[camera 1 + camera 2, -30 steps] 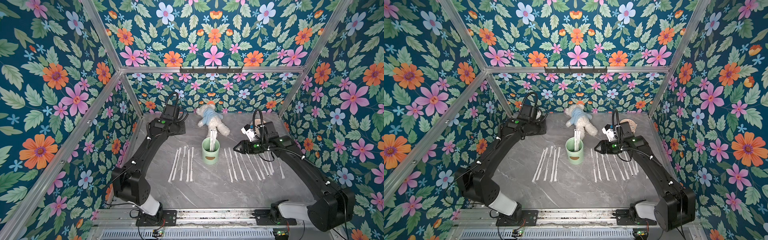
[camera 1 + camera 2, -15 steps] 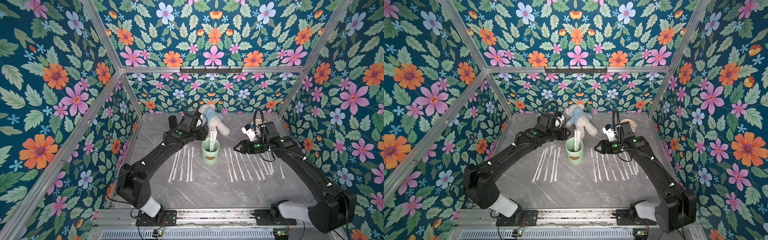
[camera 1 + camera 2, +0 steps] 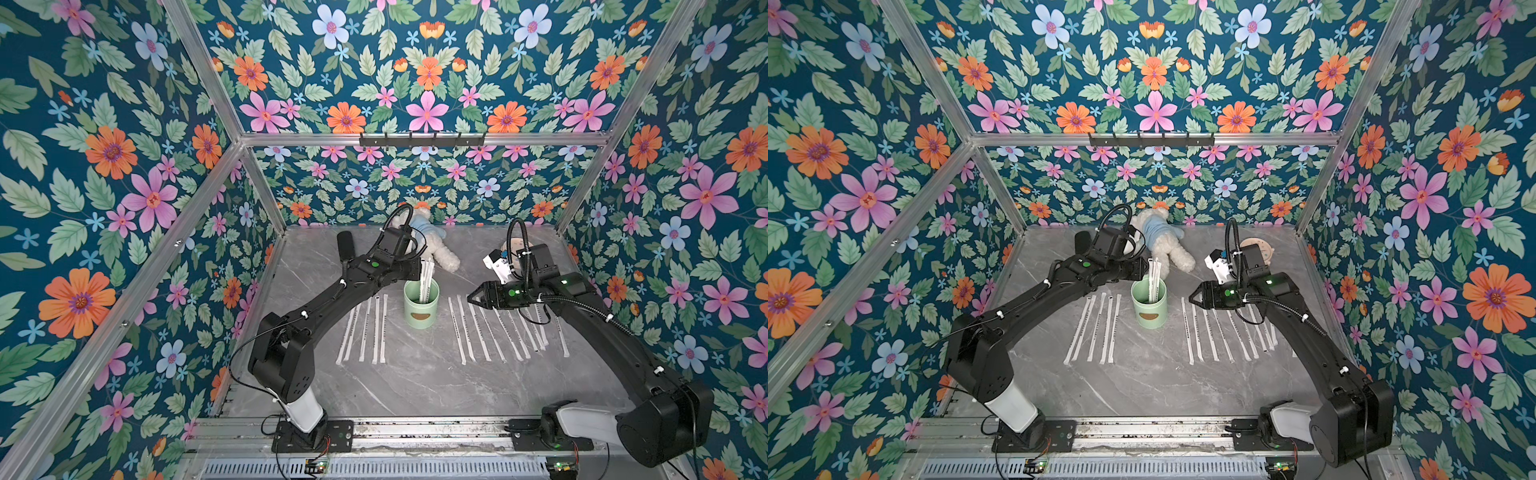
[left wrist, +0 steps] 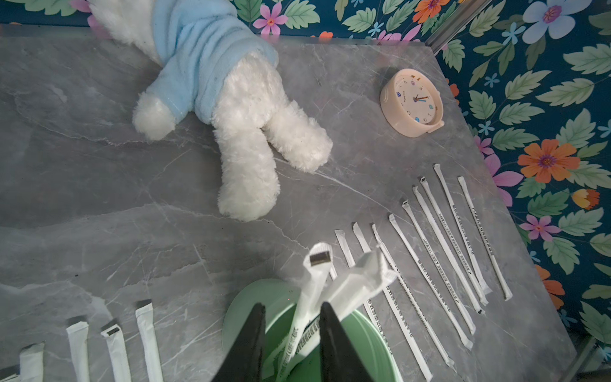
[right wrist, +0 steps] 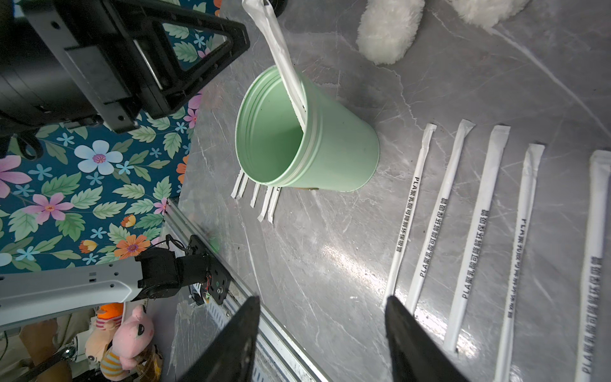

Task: Take the straws out of the storage container
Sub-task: Pick up the straw from the container.

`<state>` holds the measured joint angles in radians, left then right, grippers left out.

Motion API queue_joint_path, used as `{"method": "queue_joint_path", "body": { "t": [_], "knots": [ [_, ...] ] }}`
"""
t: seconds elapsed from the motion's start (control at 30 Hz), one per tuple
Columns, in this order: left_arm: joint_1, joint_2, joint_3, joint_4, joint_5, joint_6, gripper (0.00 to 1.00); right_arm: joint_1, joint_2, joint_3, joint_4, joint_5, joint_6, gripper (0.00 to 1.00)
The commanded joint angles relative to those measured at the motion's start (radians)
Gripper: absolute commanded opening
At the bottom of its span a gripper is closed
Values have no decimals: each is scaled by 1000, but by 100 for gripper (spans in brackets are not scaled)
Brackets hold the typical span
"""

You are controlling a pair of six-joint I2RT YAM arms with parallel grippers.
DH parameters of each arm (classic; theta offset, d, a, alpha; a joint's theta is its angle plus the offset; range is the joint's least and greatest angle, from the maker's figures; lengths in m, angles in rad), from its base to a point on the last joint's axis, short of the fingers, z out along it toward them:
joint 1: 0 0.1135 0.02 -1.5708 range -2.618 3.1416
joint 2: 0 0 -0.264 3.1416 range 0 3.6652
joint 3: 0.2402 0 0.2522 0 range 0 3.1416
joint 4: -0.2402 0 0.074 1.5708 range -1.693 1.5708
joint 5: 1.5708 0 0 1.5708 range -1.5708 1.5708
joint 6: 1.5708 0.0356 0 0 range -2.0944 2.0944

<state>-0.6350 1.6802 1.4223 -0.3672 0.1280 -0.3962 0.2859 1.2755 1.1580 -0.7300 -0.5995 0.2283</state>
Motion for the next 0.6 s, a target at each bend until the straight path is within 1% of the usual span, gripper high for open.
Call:
{"method": "queue_joint_path", "body": {
  "t": [0.0, 0.57],
  "knots": [
    [0, 6, 9, 5, -17, -2, 31, 1, -1, -4, 2, -8, -14, 61],
    [-14, 42, 17, 16, 18, -6, 30, 1, -3, -21, 7, -2, -14, 61]
  ]
}}
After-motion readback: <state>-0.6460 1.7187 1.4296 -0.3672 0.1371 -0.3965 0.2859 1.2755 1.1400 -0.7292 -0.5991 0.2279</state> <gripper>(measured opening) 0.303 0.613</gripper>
